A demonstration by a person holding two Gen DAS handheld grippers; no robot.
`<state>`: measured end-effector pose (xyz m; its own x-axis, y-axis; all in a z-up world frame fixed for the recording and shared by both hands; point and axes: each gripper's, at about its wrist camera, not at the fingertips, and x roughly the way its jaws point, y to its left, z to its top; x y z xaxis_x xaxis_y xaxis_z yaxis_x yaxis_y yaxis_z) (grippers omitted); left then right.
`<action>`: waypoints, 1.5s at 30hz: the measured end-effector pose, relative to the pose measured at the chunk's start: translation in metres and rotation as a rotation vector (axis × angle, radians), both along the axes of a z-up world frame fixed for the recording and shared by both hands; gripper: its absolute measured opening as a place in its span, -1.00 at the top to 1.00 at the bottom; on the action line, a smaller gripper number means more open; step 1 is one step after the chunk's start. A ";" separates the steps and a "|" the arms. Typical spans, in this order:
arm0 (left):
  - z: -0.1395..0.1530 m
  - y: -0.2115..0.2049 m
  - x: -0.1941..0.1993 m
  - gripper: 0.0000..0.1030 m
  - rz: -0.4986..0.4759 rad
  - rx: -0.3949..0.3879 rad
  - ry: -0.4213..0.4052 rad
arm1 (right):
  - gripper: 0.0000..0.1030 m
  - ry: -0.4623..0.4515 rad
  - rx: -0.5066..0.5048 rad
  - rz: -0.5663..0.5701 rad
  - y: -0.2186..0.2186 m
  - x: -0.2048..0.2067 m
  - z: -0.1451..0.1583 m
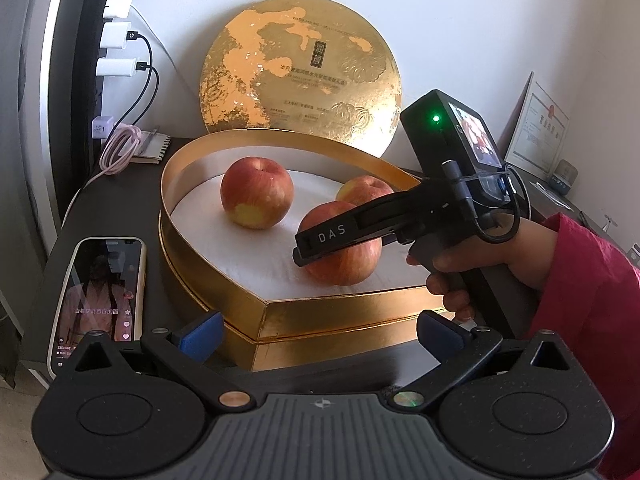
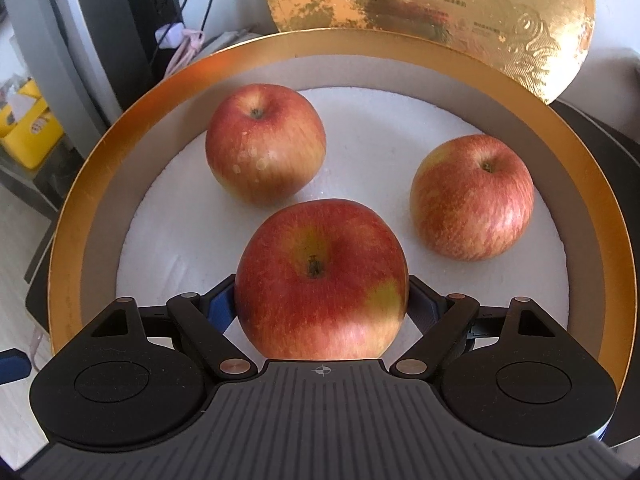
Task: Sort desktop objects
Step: 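Lower the apple onto the foam between the others and open the right tool, then withdraw the right tool up and away from the box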
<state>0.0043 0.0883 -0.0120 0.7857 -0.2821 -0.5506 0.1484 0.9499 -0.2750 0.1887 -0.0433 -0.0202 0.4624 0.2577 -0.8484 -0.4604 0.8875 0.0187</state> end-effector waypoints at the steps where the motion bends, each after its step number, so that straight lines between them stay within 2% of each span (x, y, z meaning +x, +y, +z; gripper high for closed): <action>1: 0.000 -0.001 0.000 -0.99 -0.001 0.001 0.000 | -0.68 -0.004 0.001 -0.004 -0.001 -0.001 0.000; 5: 0.001 -0.003 -0.002 -0.99 -0.004 0.004 0.000 | -0.72 -0.049 -0.034 -0.007 -0.002 -0.004 0.005; 12: 0.003 -0.007 -0.005 -0.99 0.001 0.020 -0.002 | -0.73 -0.042 -0.019 0.002 -0.004 -0.010 0.003; 18: 0.006 -0.014 -0.008 -0.99 -0.002 0.038 -0.003 | -0.81 -0.058 0.048 -0.046 -0.016 -0.015 0.015; 23: 0.008 -0.021 -0.010 -0.99 -0.009 0.052 -0.001 | -0.84 -0.120 0.084 -0.085 -0.034 -0.033 0.033; 31: 0.010 -0.034 -0.013 -0.99 -0.012 0.079 0.016 | -0.90 -0.188 0.206 -0.162 -0.074 -0.071 0.061; 45: 0.013 -0.066 -0.013 -0.99 0.027 0.175 0.059 | -0.92 -0.209 0.210 -0.112 -0.104 -0.121 0.063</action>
